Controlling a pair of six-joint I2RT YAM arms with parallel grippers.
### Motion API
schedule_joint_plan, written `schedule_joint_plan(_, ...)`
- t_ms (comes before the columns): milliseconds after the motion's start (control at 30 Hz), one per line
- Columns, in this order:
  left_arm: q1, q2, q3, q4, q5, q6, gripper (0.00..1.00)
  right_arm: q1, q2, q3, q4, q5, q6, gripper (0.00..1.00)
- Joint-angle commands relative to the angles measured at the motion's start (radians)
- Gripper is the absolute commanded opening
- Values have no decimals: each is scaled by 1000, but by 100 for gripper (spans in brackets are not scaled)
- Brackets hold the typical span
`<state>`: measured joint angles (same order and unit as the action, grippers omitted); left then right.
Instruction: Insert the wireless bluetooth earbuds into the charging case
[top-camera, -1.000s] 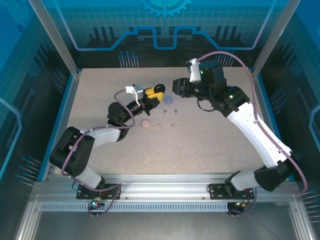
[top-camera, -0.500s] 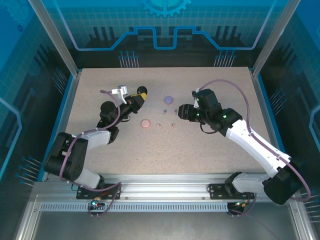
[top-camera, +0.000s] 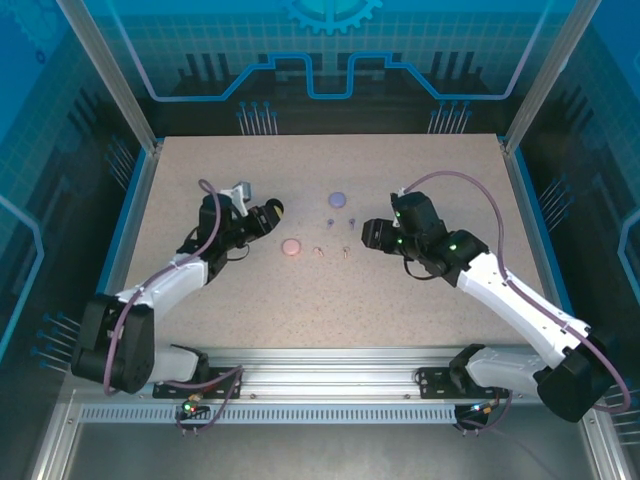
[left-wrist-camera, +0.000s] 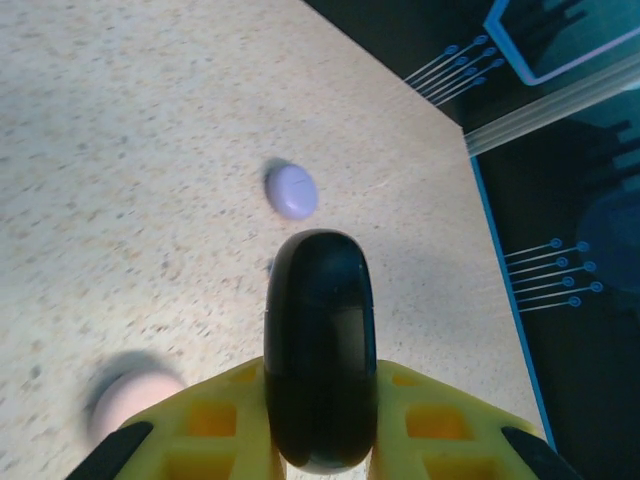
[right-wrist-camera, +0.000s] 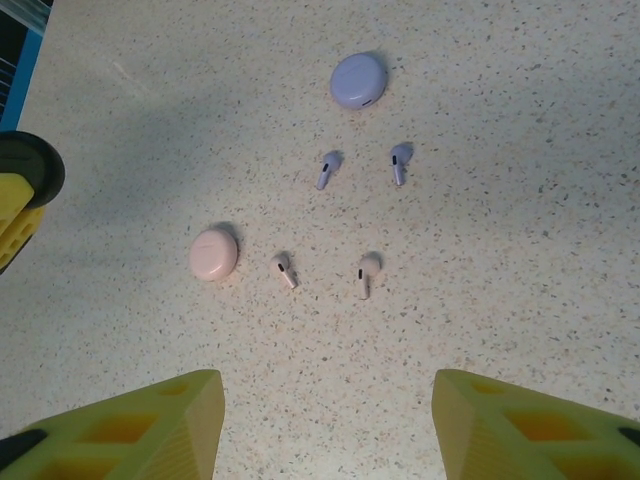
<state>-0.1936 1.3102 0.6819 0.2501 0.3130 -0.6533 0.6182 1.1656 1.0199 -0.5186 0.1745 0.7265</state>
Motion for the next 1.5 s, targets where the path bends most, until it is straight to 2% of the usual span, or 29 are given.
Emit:
schedule_joint_plan(0,38,-55,-6,-170,3,-3,0,47,30,1,22,44,19,58)
schedule_joint_plan(133,90,-46,-46,-184,102,-41,0,96,86,36,20,66,17,59)
schedule_joint_plan(300,122,-12,-84,-180,162,-70,0,153,154,96,5,95,13,59)
schedule_joint_plan(733,132,72,-159,-142,138,-80,0,220,281,229,-26,116,-4,60)
schedule_joint_plan(967,154,155,-154,-112,131,-66,5,237,323,277,-44,116,-17,61)
schedule_joint_plan(1067,161,173,-154,-112,126,-56,12,240,338,298,-61,116,-26,62)
schedule_joint_plan(1233,172,161,-168,-116,98,-54,32,248,374,349,-98,119,-46,66)
schedule_joint_plan(1333,178,127,-165,-150,75,-39,41,255,395,377,-116,126,-55,69)
schedule_joint_plan(1467,193,69,-148,-208,53,-18,47,262,417,404,-128,134,-66,71)
